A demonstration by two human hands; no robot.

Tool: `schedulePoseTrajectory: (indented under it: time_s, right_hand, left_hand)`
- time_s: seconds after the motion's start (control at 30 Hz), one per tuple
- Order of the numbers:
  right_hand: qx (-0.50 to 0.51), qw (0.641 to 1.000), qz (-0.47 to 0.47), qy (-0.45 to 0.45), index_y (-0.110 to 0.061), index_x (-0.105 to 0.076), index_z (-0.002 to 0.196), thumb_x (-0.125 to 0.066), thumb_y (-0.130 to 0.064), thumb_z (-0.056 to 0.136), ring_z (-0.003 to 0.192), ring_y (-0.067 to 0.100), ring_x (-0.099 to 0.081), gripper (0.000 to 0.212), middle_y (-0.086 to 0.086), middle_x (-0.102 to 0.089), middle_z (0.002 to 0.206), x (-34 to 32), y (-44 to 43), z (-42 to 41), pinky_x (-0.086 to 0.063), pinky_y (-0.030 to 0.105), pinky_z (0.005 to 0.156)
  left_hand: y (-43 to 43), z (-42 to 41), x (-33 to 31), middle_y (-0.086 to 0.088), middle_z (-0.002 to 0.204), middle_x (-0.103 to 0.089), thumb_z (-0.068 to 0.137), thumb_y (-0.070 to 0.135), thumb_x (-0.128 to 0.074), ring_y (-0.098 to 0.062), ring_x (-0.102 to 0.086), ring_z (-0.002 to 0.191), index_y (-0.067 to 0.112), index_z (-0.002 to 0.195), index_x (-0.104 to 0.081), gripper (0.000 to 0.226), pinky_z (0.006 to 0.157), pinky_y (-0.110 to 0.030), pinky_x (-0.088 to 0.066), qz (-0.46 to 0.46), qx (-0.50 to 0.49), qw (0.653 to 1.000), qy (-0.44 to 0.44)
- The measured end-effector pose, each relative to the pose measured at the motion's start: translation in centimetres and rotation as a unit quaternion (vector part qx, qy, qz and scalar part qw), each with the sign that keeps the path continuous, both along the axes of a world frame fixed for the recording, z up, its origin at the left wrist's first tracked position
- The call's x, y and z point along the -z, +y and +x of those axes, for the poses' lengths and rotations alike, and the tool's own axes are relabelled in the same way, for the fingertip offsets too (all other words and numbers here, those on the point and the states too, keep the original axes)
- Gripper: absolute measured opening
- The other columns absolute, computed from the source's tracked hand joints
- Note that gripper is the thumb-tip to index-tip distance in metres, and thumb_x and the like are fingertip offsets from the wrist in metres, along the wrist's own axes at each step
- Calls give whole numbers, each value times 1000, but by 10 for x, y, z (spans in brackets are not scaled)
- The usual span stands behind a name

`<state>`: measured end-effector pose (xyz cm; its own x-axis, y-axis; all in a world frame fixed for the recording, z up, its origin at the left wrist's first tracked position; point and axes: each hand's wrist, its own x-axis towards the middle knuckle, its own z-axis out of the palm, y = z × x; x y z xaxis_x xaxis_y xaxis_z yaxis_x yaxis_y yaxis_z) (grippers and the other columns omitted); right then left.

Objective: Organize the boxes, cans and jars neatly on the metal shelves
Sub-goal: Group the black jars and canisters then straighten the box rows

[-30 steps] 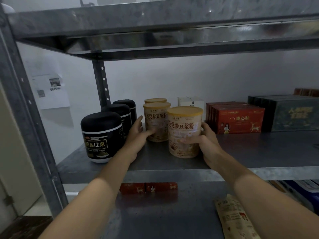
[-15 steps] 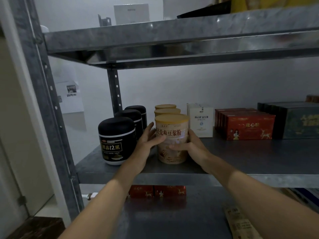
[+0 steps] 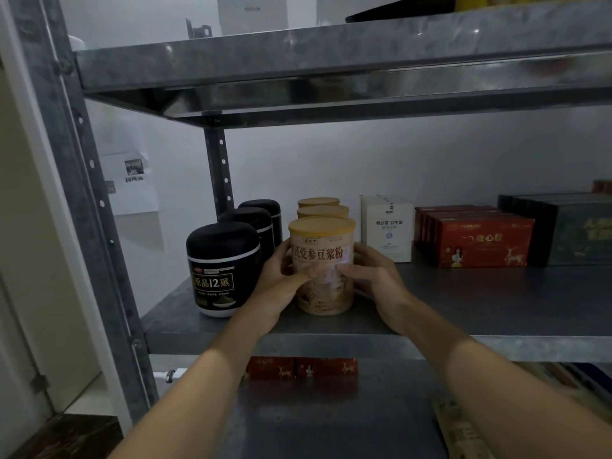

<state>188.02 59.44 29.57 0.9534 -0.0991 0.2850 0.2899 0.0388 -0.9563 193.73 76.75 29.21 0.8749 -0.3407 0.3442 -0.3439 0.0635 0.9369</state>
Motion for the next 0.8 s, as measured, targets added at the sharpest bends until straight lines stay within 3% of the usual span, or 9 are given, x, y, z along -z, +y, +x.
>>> schedulePoseTrajectory:
  time_s: [0.07, 0.17, 0.3, 0.37, 0.43, 0.7, 0.8]
  right_hand:
    - [-4, 1000, -15, 2, -31, -63, 119, -72, -25, 76, 117, 20, -59, 44, -4, -68, 120, 0, 2, -1, -41, 50, 105]
    - [-14, 1000, 2, 0, -26, -63, 123, -67, -20, 83, 117, 20, -59, 41, -2, -68, 121, -2, 1, -2, -40, 49, 107]
    - [-23, 1000, 4, -11, -26, -61, 123, -59, -21, 89, 109, 9, -61, 34, -7, -68, 117, -2, 1, -5, -45, 36, 95]
    - [-30, 999, 6, -14, -31, -60, 119, -57, -25, 92, 98, -2, -63, 28, -16, -69, 109, -3, 3, -7, -46, 20, 79]
    - [-29, 1000, 6, -11, -34, -59, 115, -55, -27, 94, 92, -6, -63, 23, -20, -69, 103, -4, 4, -8, -45, 15, 73]
    - [-50, 999, 14, 2, -38, -55, 106, -43, -24, 101, 74, -15, -63, 19, -26, -66, 89, -4, 6, -5, -48, 5, 59]
    - [-45, 999, 16, -2, -37, -56, 105, -43, -23, 101, 80, -11, -64, 20, -24, -66, 92, -3, 6, -4, -49, 8, 65]
  left_hand:
    - [-1, -1, -1, 7, 130, -59, 50, 58, -81, -14, -52, 123, 35, 136, -47, 95, 104, -44, -44, 3, 1, 1000, -1]
    - [2, 0, -1, 8, 130, -61, 61, 51, -78, -18, -54, 124, 38, 134, -50, 78, 105, -54, -39, -10, 42, 999, 24]
    - [4, 4, 3, 3, 128, -62, 56, 24, -89, -18, -56, 120, 30, 138, -47, 92, 102, -47, -46, -1, 33, 999, 2]
    - [2, 1, 3, 5, 127, -60, 50, 29, -94, -13, -57, 118, 29, 141, -43, 104, 96, -37, -51, 16, -1, 1000, -22]
    - [0, -1, 2, 7, 125, -59, 47, 31, -91, -9, -56, 115, 28, 141, -43, 105, 89, -30, -52, 25, -19, 999, -40]
    - [4, -1, 2, 7, 126, -59, 38, 42, -92, -10, -56, 117, 31, 138, -45, 112, 97, -41, -51, 22, -24, 999, -26]
    - [3, -2, 2, 7, 125, -59, 39, 42, -94, -10, -56, 116, 31, 139, -45, 112, 94, -38, -52, 26, -22, 999, -32]
